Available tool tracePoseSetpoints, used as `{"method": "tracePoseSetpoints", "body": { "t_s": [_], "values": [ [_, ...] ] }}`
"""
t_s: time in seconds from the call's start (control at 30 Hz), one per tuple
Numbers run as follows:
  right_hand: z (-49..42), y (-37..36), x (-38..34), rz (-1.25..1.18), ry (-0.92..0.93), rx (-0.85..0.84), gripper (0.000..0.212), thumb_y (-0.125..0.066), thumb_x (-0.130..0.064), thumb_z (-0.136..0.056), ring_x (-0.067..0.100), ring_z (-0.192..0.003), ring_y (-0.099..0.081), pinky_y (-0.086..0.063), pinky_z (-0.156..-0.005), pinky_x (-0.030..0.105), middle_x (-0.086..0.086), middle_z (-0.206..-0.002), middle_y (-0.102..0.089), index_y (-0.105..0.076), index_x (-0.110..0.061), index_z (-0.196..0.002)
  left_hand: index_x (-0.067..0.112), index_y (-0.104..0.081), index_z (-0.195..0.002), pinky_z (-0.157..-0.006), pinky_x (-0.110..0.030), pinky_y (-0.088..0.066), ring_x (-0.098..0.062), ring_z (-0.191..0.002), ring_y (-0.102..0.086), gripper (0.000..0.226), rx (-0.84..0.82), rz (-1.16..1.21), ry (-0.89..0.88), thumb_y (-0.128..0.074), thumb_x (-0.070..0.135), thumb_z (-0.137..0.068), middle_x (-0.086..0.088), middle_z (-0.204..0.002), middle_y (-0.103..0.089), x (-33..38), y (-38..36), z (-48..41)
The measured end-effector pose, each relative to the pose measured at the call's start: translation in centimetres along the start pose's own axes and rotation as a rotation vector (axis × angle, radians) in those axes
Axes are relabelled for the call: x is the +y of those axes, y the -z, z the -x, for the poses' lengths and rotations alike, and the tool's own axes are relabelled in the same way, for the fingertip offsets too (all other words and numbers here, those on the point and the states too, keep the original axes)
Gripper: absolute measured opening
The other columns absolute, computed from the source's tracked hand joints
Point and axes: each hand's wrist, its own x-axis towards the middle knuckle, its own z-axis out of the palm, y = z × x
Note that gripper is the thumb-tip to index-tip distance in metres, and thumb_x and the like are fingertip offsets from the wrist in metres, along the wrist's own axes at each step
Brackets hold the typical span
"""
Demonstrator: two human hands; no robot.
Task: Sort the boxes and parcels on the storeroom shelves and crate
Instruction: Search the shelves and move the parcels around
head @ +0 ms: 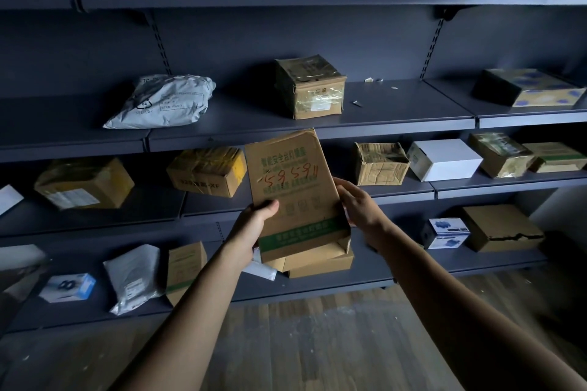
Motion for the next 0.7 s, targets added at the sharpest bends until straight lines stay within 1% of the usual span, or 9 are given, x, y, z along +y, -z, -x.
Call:
{"method": "tracePoseSetpoints", "body": {
  "t_s": [0.1, 0.17, 0.23, 0.27, 0.33, 0.43, 0.53, 0.63, 0.7],
  "values": [
    [-0.1, 0.1, 0.2, -0.02, -0.018, -0.039, 0.037, -0.043, -0.039, -0.102, 0.013, -0.107, -0.063, -0.051, -0.075, 0.022, 0.003, -0.124, -0.063, -0.056, -0.02, -0.132, 0.025, -0.05, -0.139, -0.113, -0.043, -0.027, -0.024, -0.137, -0.036, 0.06, -0.007, 0.032, 0.056, -0.064, 0.05, -0.086, 0.003, -0.144, -0.046, 0.2, 0.3, 0.3],
    [0.1, 0.3, -0.1, -0.056, -0.071, -0.109, 0.049, -0.042, -0.047, -0.1, 0.011, -0.099, -0.066, -0.052, -0.071, 0.017, 0.006, -0.121, -0.065, -0.052, -0.012, -0.132, 0.026, -0.05, -0.139, -0.111, -0.052, -0.031, -0.032, -0.134, -0.042, 0.097, -0.024, 0.104, 0.162, -0.076, 0.072, -0.057, -0.005, -0.146, -0.047, -0.3, 0.6, 0.2],
    [0.6, 0.5, -0.7, -0.041, -0.128, -0.191, 0.05, -0.037, -0.049, -0.1, 0.012, -0.088, -0.065, -0.05, -0.063, 0.017, 0.006, -0.109, -0.065, -0.052, -0.01, -0.127, 0.022, -0.049, -0.138, -0.109, -0.054, -0.035, -0.035, -0.129, -0.047, 0.119, -0.044, 0.143, 0.206, -0.079, 0.077, -0.037, -0.011, -0.141, -0.051, -1.1, 0.9, -0.4],
    [0.6, 0.7, -0.7, -0.028, -0.15, -0.203, 0.052, -0.038, -0.052, -0.098, 0.013, -0.088, -0.063, -0.049, -0.063, 0.02, 0.006, -0.107, -0.064, -0.05, -0.011, -0.127, 0.021, -0.049, -0.138, -0.109, -0.055, -0.035, -0.035, -0.128, -0.047, 0.118, -0.041, 0.143, 0.219, -0.078, 0.077, -0.039, -0.011, -0.14, -0.051, -1.1, 1.0, -0.3],
    [0.7, 0.8, -0.9, -0.023, -0.154, -0.181, 0.063, -0.048, -0.059, -0.085, 0.019, -0.097, -0.061, -0.048, -0.069, 0.029, 0.009, -0.113, -0.06, -0.047, -0.013, -0.128, 0.021, -0.046, -0.14, -0.108, -0.053, -0.037, -0.035, -0.126, -0.048, 0.092, -0.017, 0.138, 0.212, -0.072, 0.068, -0.065, -0.012, -0.138, -0.052, -0.7, 0.9, 0.3],
    [0.4, 1.0, -0.5, -0.075, -0.116, -0.096, 0.057, -0.068, -0.05, -0.073, 0.028, -0.099, -0.066, -0.057, -0.08, 0.043, 0.015, -0.112, -0.066, -0.057, -0.011, -0.113, 0.026, -0.037, -0.145, -0.106, -0.051, -0.039, -0.031, -0.125, -0.049, 0.05, 0.058, 0.102, 0.174, -0.051, 0.033, -0.098, -0.01, -0.142, -0.048, -0.5, 0.9, 0.3],
    [0.1, 1.0, -0.5, -0.1, -0.138, -0.051, 0.044, -0.077, -0.044, -0.068, 0.026, -0.09, -0.07, -0.058, -0.084, 0.042, 0.01, -0.098, -0.073, -0.065, -0.011, -0.095, 0.022, -0.03, -0.15, -0.109, -0.051, -0.037, -0.032, -0.131, -0.045, 0.047, 0.132, 0.027, 0.166, -0.037, 0.024, -0.104, -0.011, -0.147, -0.043, -0.3, 0.5, -0.2],
    [-0.2, 0.5, -0.5, -0.14, -0.167, -0.014, 0.056, -0.08, -0.044, -0.068, 0.024, -0.095, -0.071, -0.058, -0.086, 0.039, 0.009, -0.107, -0.072, -0.064, -0.009, -0.108, 0.014, -0.044, -0.142, -0.105, -0.046, -0.041, -0.032, -0.124, -0.051, 0.045, 0.162, 0.042, 0.162, -0.037, 0.037, -0.104, -0.013, -0.139, -0.052, 0.0, -0.1, -0.2],
    [-0.5, 0.1, -0.4, -0.133, -0.153, -0.009, 0.048, -0.078, -0.037, -0.078, 0.024, -0.099, -0.069, -0.056, -0.09, 0.043, 0.008, -0.111, -0.07, -0.061, -0.01, -0.114, 0.013, -0.05, -0.138, -0.1, -0.039, -0.042, -0.03, -0.122, -0.052, 0.048, 0.177, -0.065, 0.128, -0.037, 0.043, -0.103, -0.014, -0.139, -0.052, 0.4, -0.5, 0.0]
  ]
}}
